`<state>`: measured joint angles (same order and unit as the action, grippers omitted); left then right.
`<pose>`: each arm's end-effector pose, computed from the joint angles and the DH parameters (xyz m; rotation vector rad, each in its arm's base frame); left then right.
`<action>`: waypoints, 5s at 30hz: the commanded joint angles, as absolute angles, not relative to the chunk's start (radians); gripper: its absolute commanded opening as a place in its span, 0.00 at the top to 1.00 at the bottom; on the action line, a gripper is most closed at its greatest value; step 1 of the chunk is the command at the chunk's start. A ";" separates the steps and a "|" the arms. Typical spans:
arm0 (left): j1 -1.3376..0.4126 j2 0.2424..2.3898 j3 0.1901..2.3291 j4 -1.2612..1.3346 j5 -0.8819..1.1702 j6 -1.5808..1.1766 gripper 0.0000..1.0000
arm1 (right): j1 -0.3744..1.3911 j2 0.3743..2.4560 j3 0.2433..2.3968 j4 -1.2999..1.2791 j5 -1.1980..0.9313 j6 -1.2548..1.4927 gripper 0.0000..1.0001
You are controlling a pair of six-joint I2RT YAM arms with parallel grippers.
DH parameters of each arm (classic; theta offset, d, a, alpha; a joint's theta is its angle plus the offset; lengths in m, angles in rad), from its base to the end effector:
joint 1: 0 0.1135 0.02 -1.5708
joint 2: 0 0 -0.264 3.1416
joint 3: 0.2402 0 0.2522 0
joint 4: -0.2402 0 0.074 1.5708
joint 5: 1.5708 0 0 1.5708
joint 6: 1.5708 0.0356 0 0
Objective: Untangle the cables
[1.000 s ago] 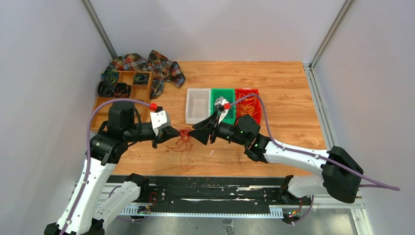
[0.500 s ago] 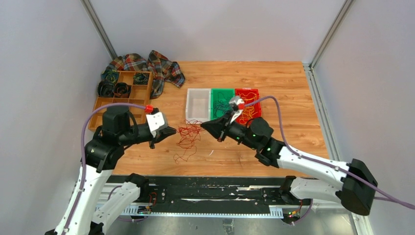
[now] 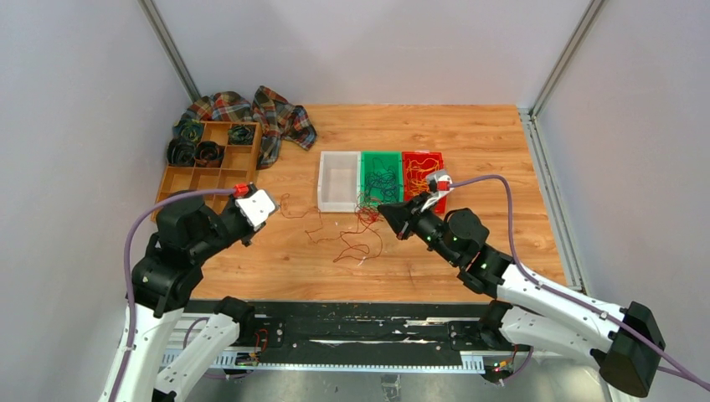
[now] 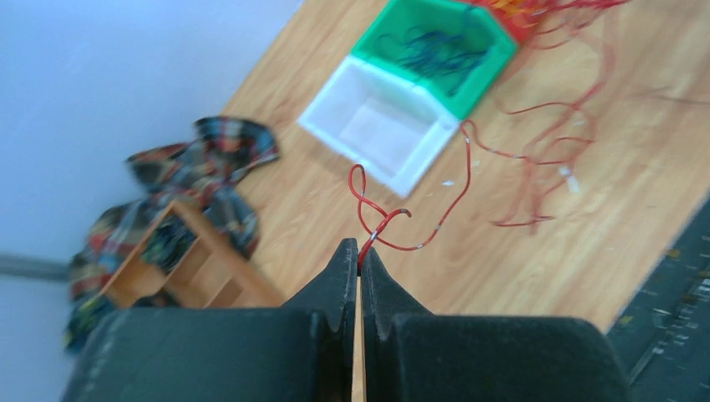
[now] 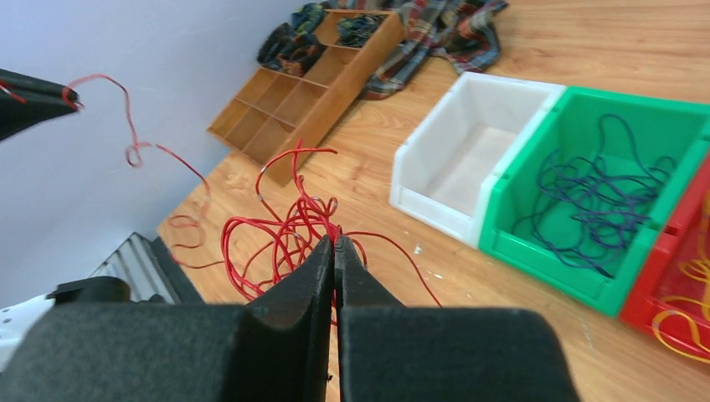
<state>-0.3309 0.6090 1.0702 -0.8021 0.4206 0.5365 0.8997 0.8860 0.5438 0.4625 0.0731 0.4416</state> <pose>0.0865 -0.0451 0.3917 1.0407 1.5768 -0.2613 0.1343 0.1649 0.3054 -0.2871 1.5104 1.0330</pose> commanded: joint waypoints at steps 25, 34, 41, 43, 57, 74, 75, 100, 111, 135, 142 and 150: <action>-0.333 0.640 1.114 -0.571 -0.206 0.771 0.99 | 0.489 0.600 0.490 0.109 0.031 0.377 0.99; -0.332 0.586 0.902 -0.747 0.163 0.606 0.43 | 0.557 0.791 0.642 0.201 -0.315 0.449 0.99; -0.332 0.621 0.952 -0.681 0.180 0.659 0.87 | 0.574 0.819 0.614 0.162 -0.262 0.425 0.99; -0.333 0.642 0.983 -0.692 0.172 0.662 0.88 | 0.583 0.823 0.600 0.150 -0.239 0.421 0.99; 0.151 1.131 1.046 -0.689 0.130 0.682 0.64 | 0.726 0.853 0.557 0.124 -0.095 0.333 0.99; 0.344 1.394 1.008 -0.586 0.075 0.863 0.52 | 0.749 0.937 0.537 0.143 -0.131 0.392 0.99; 0.355 1.401 0.999 -0.582 0.078 0.878 0.51 | 0.751 0.942 0.543 0.129 -0.128 0.393 0.99; 0.503 1.531 1.059 -0.601 0.181 0.870 0.52 | 0.753 1.002 0.615 0.045 -0.073 0.392 0.99; 0.552 1.567 1.081 -0.588 0.166 0.846 0.55 | 0.752 0.960 0.598 0.028 -0.047 0.386 0.99; 0.554 1.633 1.096 -0.553 0.182 0.764 0.66 | 0.753 0.933 0.606 0.002 -0.028 0.385 0.99; 0.554 1.641 1.078 -0.542 0.170 0.757 0.78 | 0.753 0.924 0.601 -0.001 -0.023 0.386 0.99; 0.554 1.557 1.125 -0.669 0.302 0.715 0.99 | 0.752 0.910 0.599 -0.005 -0.013 0.386 0.99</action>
<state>0.5472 1.6299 1.0882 -0.5869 0.2024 0.7471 0.7380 0.9310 0.5964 0.0002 -0.0364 0.3969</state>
